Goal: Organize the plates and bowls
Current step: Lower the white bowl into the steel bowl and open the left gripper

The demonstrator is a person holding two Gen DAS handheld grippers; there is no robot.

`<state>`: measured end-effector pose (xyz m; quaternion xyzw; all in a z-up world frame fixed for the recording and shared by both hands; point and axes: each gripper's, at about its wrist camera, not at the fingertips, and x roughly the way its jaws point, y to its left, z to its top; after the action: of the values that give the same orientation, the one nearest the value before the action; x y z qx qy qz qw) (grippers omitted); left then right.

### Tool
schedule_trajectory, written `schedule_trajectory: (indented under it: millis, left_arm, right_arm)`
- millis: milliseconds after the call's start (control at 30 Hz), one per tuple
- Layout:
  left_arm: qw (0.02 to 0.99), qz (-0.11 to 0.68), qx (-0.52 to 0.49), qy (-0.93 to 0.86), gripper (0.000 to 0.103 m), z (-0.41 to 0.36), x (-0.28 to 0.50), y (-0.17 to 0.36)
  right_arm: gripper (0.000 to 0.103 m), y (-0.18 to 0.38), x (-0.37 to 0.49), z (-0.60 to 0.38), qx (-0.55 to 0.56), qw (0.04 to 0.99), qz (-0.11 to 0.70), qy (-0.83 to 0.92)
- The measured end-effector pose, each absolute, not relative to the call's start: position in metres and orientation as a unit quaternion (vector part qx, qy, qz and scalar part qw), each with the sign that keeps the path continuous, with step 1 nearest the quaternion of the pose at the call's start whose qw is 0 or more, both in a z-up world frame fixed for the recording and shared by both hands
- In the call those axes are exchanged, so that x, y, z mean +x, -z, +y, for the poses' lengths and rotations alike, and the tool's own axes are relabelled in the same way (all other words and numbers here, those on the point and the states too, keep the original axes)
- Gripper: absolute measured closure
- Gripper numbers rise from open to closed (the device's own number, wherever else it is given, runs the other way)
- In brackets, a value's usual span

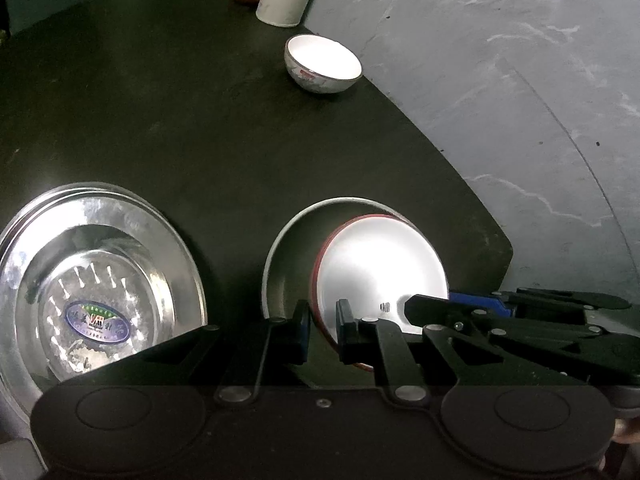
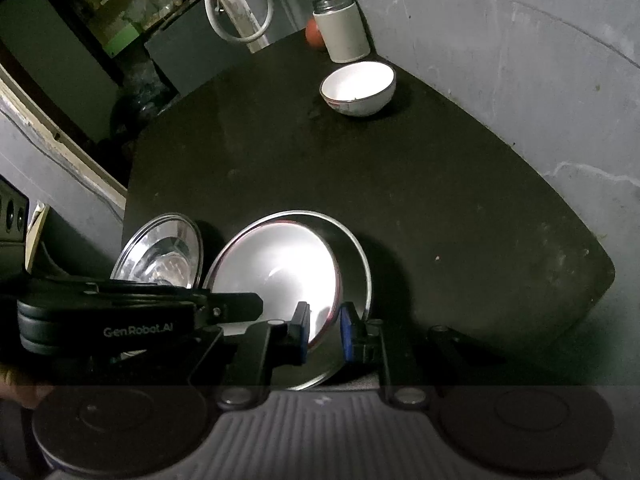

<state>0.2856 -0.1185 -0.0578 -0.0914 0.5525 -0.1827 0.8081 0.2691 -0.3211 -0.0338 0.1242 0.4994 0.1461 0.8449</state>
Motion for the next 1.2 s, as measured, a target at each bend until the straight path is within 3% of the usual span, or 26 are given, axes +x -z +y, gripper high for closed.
schedule_trajectory:
  millis: [1200]
  left_arm:
    - [0.81, 0.551, -0.098, 0.173, 0.089, -0.1162, 0.2837, 0.0571]
  right_arm:
    - [0.084, 0.0374, 0.2741, -0.3182, 0.122, 0.839, 0.507, -0.154]
